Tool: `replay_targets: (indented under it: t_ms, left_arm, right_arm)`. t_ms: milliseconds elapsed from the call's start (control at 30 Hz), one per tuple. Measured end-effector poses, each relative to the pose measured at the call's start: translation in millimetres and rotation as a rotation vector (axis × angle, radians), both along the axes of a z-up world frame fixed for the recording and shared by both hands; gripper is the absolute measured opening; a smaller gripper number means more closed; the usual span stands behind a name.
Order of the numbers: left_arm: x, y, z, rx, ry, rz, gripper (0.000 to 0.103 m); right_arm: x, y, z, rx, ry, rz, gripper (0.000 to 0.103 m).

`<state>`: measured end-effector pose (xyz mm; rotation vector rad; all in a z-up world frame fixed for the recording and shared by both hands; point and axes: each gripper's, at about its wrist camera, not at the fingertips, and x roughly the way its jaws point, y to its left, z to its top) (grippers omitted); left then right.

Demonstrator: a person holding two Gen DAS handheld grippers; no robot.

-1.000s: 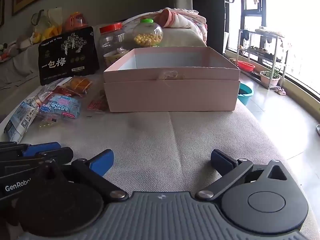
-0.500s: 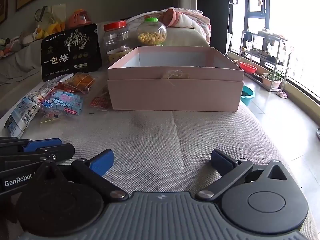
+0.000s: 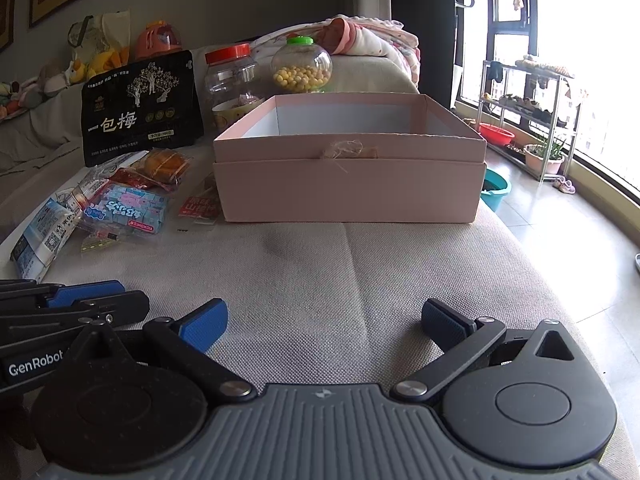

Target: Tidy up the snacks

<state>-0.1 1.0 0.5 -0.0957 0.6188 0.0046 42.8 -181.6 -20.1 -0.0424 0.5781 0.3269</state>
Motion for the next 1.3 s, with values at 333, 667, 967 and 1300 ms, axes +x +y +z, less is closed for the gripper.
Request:
replay_targets:
  t_ms: [333, 667, 967, 1300]
  left_arm:
    - [0.1, -0.4, 0.0, -0.002, -0.001, 0.0, 0.025]
    - [1.6, -0.7, -0.8, -0.003, -0.001, 0.0, 0.025]
    - [1.5, -0.2, -0.8, -0.006, -0.002, 0.0, 0.025]
    - [-0.3, -1.4, 0.0, -0.01, -0.003, 0.001, 0.025]
  right_arm:
    - [0.3, -1.2, 0.7, 0.005, 0.001, -0.001, 0.103]
    - [0.1, -0.3, 1.0, 0.003, 0.001, -0.001, 0.103]
    - [0.0, 0.3, 0.9, 0.0, 0.002, -0.001, 0.103]
    - [0.2, 0.1, 1.0, 0.001, 0.002, -0.001, 0.103]
